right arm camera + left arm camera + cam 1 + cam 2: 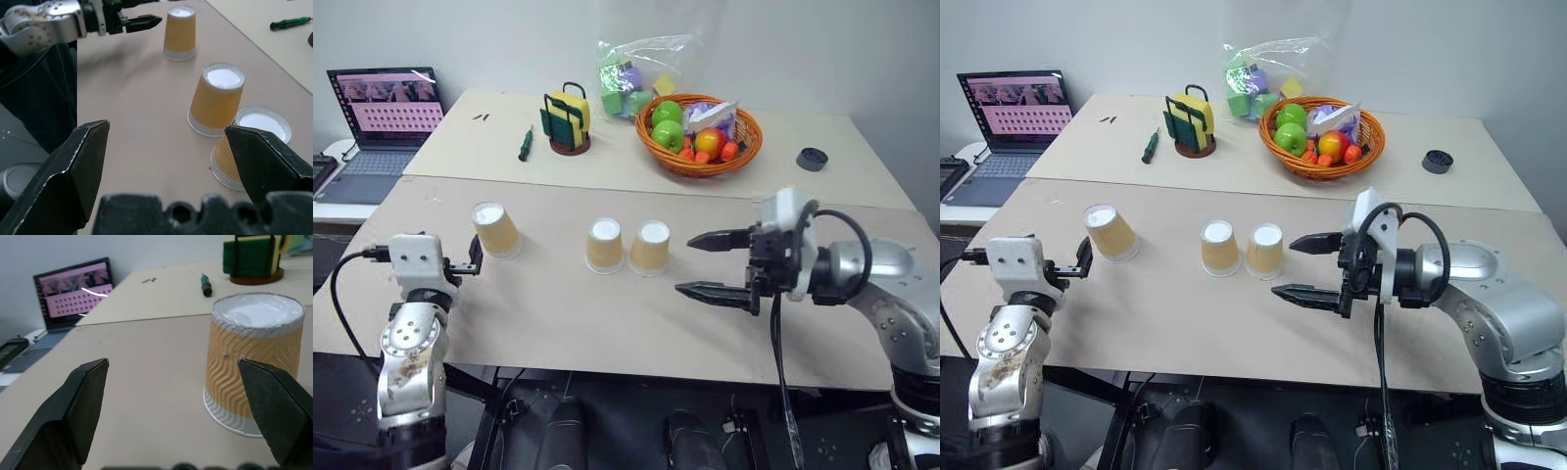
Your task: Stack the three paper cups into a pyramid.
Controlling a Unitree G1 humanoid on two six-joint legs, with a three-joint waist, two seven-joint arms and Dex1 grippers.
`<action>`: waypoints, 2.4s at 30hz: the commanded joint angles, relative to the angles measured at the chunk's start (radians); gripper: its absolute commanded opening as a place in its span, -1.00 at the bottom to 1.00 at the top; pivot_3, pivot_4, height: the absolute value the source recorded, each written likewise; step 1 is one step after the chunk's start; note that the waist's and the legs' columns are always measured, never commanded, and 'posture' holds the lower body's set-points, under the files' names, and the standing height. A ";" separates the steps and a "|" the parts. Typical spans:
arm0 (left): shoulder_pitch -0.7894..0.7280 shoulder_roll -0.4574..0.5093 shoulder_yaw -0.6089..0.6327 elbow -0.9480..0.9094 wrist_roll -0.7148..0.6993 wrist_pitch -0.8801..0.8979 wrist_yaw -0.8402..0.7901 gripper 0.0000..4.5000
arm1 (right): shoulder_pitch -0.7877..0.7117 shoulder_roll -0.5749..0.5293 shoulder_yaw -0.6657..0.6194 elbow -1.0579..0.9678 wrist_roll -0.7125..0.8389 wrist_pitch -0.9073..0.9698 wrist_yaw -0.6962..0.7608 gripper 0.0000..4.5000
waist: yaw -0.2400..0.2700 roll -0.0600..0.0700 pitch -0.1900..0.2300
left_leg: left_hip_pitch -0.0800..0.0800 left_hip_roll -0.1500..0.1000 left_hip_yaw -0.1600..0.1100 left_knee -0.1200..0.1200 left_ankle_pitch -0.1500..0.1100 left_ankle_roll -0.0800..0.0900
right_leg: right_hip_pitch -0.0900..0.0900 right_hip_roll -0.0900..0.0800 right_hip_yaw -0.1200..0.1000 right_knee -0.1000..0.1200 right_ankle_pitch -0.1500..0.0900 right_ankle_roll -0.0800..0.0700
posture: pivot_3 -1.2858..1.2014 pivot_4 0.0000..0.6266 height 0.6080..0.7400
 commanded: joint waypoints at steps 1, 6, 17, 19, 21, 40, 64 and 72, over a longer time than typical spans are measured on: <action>-0.040 0.031 -0.020 0.026 -0.044 -0.007 -0.081 1.00 | 0.003 -0.010 -0.018 -0.011 -0.006 -0.045 -0.019 0.97 | -0.002 0.000 0.000 | -0.001 0.000 0.000 0.000 0.000 0.000 | 0.000 0.000 0.000 0.000 0.000 0.000 | 0.03 -0.52 -0.19; -0.070 0.051 -0.056 0.051 -0.070 -0.010 -0.164 1.00 | 0.004 -0.012 -0.028 -0.012 0.008 -0.044 -0.032 0.97 | -0.002 0.000 0.000 | 0.000 0.000 0.000 0.000 0.000 0.000 | 0.000 0.000 0.000 0.000 0.001 0.001 | 0.03 -0.52 -0.19; -0.271 0.096 -0.071 0.219 -0.099 -0.053 -0.244 1.00 | 0.033 -0.019 -0.012 -0.016 0.001 -0.046 -0.046 0.97 | -0.002 -0.001 0.001 | 0.000 0.000 0.000 0.000 0.000 0.000 | 0.001 0.000 0.000 -0.001 0.002 0.003 | 0.03 -0.52 -0.19; -0.284 0.095 -0.077 0.236 -0.099 -0.057 -0.249 1.00 | 0.036 -0.018 -0.015 -0.016 0.002 -0.046 -0.050 0.97 | -0.005 -0.001 0.001 | 0.000 0.000 0.000 0.000 0.001 0.000 | 0.001 0.000 0.000 -0.001 0.004 0.006 | 0.03 -0.52 -0.19; -0.290 0.093 -0.085 0.248 -0.101 -0.055 -0.255 1.00 | 0.038 -0.020 -0.022 -0.017 0.005 -0.044 -0.055 0.97 | -0.008 -0.001 0.001 | 0.000 0.000 0.000 -0.001 0.001 0.001 | 0.000 0.001 0.000 -0.001 0.004 0.007 | 0.03 -0.52 -0.19; -0.319 0.082 -0.103 0.295 -0.103 -0.059 -0.254 0.53 | 0.047 -0.047 -0.045 -0.009 0.012 -0.043 -0.085 1.00 | -0.007 -0.001 0.001 | 0.000 0.000 0.000 0.000 0.001 0.001 | 0.001 0.000 0.000 -0.001 0.004 0.006 | 0.03 -0.52 -0.19; -0.886 0.035 -0.277 0.374 -0.327 0.184 -0.672 0.38 | 0.049 -0.024 -0.037 0.031 -0.040 -0.083 -0.162 1.00 | 0.012 -0.003 0.002 | -0.003 -0.001 -0.001 0.000 0.002 0.001 | 0.000 0.001 0.000 -0.001 0.006 0.010 | 0.03 -0.52 -0.19; -0.939 0.046 -0.380 0.535 -0.288 0.174 -0.916 0.38 | 0.092 -0.023 -0.054 0.014 -0.056 -0.090 -0.203 1.00 | -0.010 -0.002 0.002 | -0.002 0.000 -0.001 0.000 0.003 0.003 | 0.001 0.001 0.000 -0.001 0.006 0.010 | 0.03 -0.52 -0.19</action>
